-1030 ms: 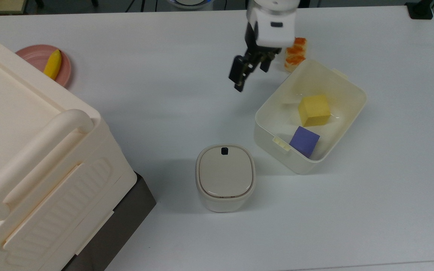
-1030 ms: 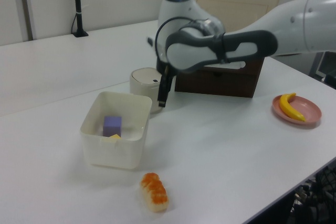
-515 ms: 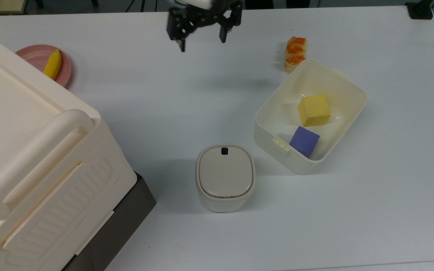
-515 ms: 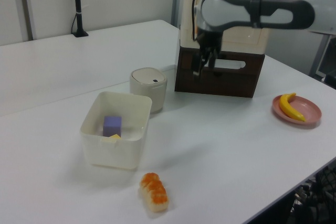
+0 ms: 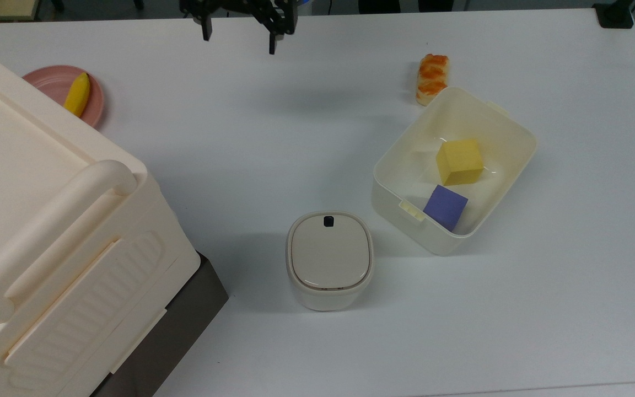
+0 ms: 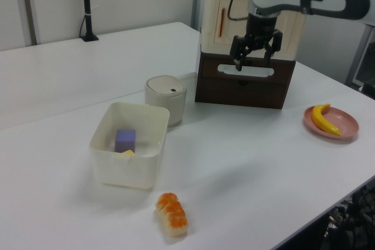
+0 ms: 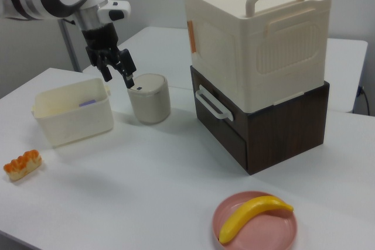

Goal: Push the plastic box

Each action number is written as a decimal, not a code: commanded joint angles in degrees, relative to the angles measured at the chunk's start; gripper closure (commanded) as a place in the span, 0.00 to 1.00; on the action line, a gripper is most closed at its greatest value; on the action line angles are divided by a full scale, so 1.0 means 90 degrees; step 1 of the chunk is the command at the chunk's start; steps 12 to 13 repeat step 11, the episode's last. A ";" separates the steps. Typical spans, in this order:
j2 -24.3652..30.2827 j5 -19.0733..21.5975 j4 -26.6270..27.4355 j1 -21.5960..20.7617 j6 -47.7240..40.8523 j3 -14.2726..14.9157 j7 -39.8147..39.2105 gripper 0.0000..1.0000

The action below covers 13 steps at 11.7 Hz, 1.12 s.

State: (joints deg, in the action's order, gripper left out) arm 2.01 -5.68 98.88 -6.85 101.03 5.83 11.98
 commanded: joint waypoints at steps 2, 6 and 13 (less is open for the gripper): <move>0.0148 0.0475 -0.0079 0.0057 -0.0180 0.0094 0.0153 0.00; 0.0119 0.0611 -0.0089 0.0418 -0.0180 -0.0013 0.0144 0.00; 0.0050 0.0739 -0.0089 0.0487 -0.0170 -0.0042 0.0124 0.00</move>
